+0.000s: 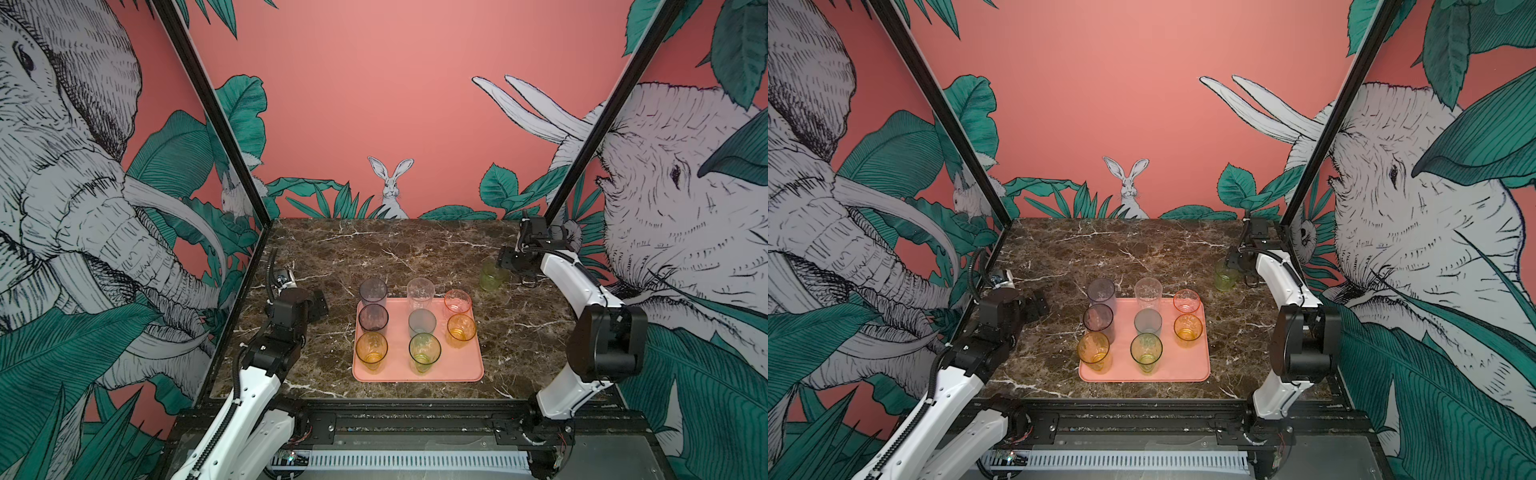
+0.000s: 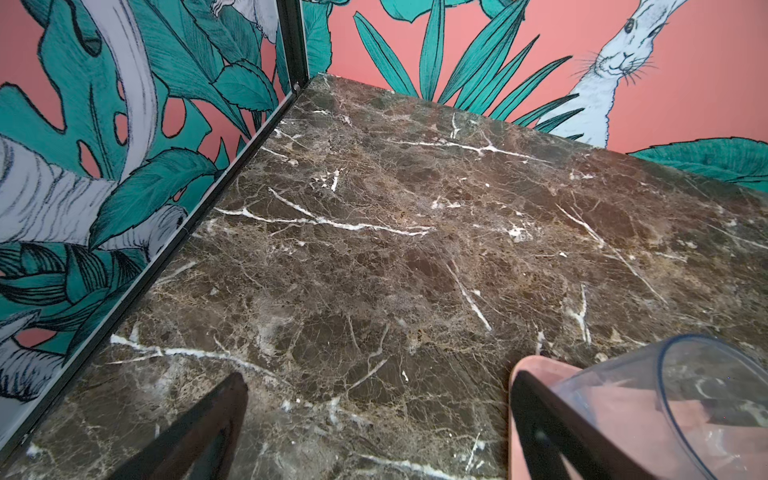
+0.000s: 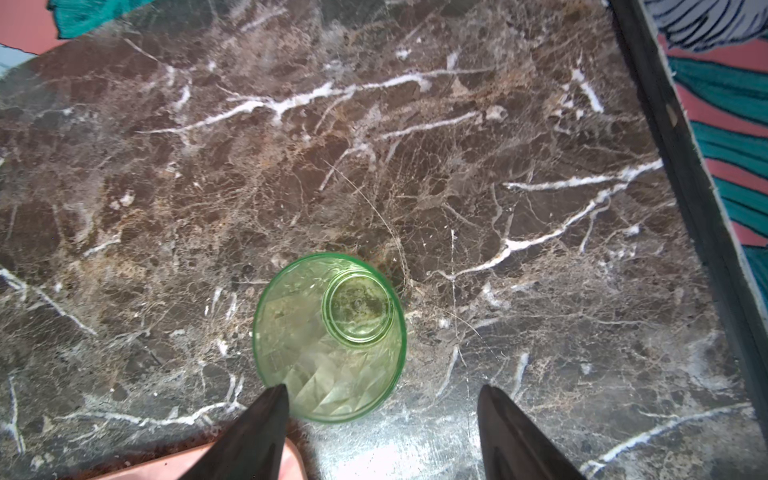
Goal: Place the glasses into the tray
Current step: 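Move the open right gripper over the light green cup beyond the tray, then lower the right gripper and close it on the light green cup's rim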
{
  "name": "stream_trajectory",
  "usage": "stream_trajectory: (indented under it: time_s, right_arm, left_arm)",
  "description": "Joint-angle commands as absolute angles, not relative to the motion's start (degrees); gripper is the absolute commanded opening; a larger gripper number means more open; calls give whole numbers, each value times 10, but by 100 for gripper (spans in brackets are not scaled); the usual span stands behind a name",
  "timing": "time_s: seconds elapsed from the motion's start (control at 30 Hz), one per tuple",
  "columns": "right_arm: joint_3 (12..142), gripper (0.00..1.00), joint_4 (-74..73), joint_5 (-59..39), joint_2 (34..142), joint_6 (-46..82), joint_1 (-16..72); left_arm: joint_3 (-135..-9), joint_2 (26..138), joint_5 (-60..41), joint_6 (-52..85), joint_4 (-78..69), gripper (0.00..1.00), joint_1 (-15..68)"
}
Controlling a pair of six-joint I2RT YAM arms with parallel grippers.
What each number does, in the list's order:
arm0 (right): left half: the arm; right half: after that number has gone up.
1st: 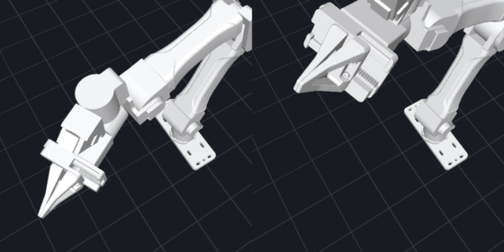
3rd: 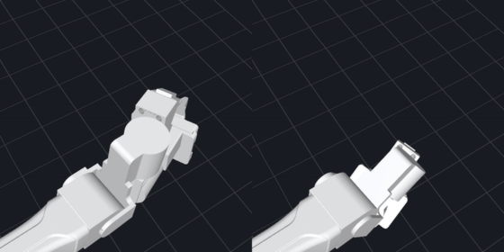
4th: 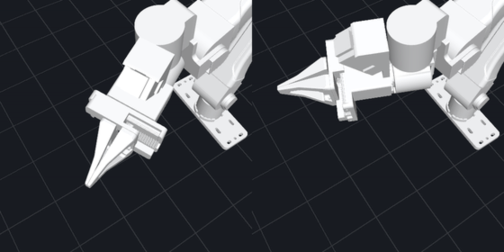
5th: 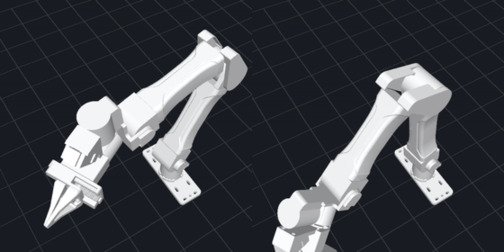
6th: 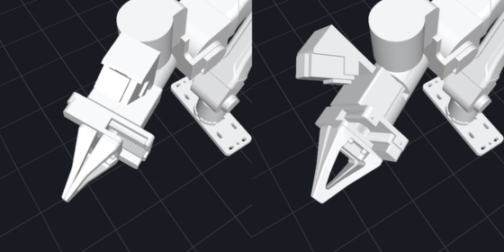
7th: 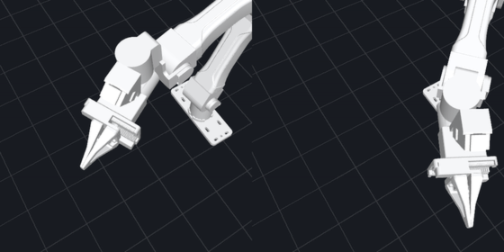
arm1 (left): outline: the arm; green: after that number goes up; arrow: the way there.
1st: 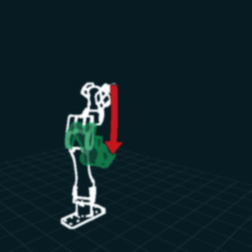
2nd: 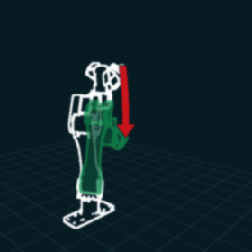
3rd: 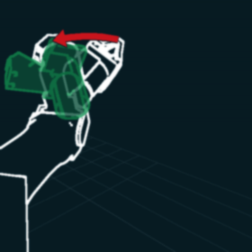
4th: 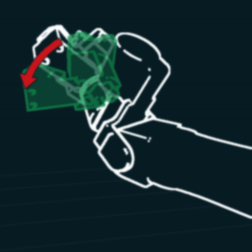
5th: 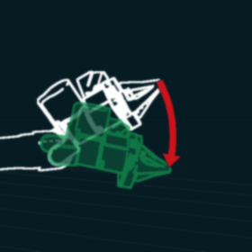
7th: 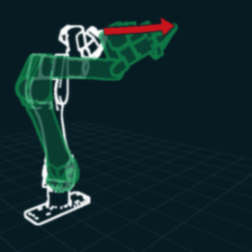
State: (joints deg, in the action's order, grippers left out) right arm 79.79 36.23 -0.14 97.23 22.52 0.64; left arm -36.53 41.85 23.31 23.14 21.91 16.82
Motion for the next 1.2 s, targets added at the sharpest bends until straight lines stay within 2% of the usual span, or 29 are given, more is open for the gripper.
stream_trajectory:
  time_s: [0.0, 1.17]
  right_arm:
    - [797, 74, 346, -15, 985, 233, 1]
    - [795, 70, 325, -53, 1069, 243, -15]
  left_arm:
    - [-385, 417, 236, 243, 217, 99, 165]
    - [-381, 445, 222, 272, 211, 99, 165]
